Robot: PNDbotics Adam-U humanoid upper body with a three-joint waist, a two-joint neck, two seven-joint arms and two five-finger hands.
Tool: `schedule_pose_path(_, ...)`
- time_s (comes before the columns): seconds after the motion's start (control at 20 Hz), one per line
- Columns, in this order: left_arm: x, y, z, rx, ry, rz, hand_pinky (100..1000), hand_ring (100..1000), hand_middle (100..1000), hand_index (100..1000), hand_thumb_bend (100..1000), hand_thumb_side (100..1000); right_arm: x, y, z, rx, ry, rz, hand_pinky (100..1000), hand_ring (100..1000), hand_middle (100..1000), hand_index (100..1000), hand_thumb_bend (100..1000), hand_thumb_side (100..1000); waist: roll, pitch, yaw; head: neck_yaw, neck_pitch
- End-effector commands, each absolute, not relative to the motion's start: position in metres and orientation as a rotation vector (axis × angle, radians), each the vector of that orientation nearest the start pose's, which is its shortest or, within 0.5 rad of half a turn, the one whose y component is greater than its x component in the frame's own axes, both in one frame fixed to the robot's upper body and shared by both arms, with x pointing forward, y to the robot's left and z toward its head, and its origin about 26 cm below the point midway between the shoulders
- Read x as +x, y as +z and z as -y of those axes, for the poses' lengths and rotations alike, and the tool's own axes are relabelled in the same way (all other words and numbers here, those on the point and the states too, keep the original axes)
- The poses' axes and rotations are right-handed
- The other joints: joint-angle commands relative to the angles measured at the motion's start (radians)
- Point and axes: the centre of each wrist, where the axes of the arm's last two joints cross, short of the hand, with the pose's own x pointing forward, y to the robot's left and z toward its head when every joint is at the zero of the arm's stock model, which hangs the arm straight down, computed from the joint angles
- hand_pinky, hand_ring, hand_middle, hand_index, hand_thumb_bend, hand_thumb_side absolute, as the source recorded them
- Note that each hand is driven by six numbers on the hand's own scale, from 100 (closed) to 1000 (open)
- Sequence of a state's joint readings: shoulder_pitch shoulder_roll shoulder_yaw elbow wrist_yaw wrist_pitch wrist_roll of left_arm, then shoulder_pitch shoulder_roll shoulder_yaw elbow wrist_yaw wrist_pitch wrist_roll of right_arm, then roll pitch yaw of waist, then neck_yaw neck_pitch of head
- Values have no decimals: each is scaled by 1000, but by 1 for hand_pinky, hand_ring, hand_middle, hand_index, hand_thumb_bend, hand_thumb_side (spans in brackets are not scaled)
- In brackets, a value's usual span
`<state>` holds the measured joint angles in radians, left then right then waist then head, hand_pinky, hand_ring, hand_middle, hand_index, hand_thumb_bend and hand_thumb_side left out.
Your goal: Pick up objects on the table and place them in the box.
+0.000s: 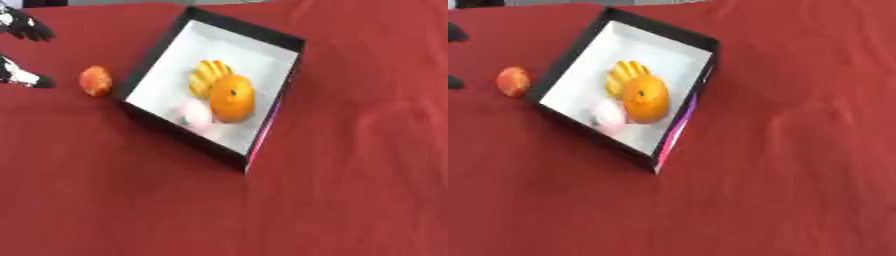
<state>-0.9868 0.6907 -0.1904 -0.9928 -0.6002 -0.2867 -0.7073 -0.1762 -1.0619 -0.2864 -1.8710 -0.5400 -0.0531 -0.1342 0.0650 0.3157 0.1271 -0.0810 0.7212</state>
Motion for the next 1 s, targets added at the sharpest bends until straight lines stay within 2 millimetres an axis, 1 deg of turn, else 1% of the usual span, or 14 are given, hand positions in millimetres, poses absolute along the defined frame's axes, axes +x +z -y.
schedule_pose_path(0.05,461,280,-354,758,-1633,1291,856,825,781,876,609,415,266,326,416,-533,387,2239,979,707,698,858,100,719,-11,-9,-6,9,-18)
schedule_pose_path(0.25,466,270,-351,773,-1649,1263,849,823,785,881,618,387,266,326,416,-530,386,2241,979,707,697,858,100,723,-9,-2,-15,15,-23)
schedule_pose_path(0.3,467,267,-350,775,-1649,1262,847,819,783,884,589,376,266,326,416,-529,385,2241,979,707,697,858,100,727,-8,0,-17,18,-24)
schedule_pose_path(0.45,470,260,-349,775,-1644,1260,843,815,780,876,564,346,267,326,416,-523,386,2240,983,709,699,859,100,736,-5,3,-22,23,-26)
schedule_pose_path(0.5,470,259,-348,775,-1641,1262,839,810,776,860,525,319,267,326,416,-522,387,2240,984,710,700,860,100,741,-5,4,-23,24,-27)
schedule_pose_path(0.55,471,257,-348,776,-1636,1264,837,809,775,856,513,310,268,327,416,-522,388,2239,985,711,700,861,100,743,-4,5,-25,25,-27)
schedule_pose_path(0.65,472,255,-348,778,-1625,1267,838,812,775,842,491,301,270,328,417,-519,387,2235,986,710,700,861,100,748,-3,7,-28,28,-23)
schedule_pose_path(0.8,473,250,-347,776,-1604,1277,835,808,772,844,455,293,271,328,419,-513,387,2231,987,711,700,861,100,759,-4,11,-33,32,-23)
schedule_pose_path(1.0,475,247,-345,772,-1574,1304,836,804,773,871,418,291,272,329,419,-506,390,2235,988,712,700,861,100,768,-6,16,-42,38,-28)
